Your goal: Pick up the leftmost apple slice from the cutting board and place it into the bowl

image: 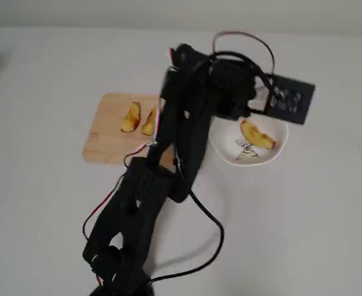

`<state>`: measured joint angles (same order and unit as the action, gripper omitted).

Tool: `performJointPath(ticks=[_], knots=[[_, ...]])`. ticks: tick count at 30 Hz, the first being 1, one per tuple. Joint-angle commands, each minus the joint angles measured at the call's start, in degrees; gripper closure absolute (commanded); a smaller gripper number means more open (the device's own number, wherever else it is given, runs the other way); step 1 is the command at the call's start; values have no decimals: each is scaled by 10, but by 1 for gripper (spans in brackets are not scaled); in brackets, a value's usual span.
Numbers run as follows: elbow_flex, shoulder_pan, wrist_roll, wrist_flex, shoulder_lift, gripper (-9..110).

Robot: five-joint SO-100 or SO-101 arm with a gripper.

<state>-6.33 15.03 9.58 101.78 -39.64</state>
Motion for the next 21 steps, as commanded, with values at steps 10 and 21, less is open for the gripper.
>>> performJointPath(ticks=[10,21], knots=[[464,-177,-18,18,-732,101],[898,-223,-54,-73,-1244,102]])
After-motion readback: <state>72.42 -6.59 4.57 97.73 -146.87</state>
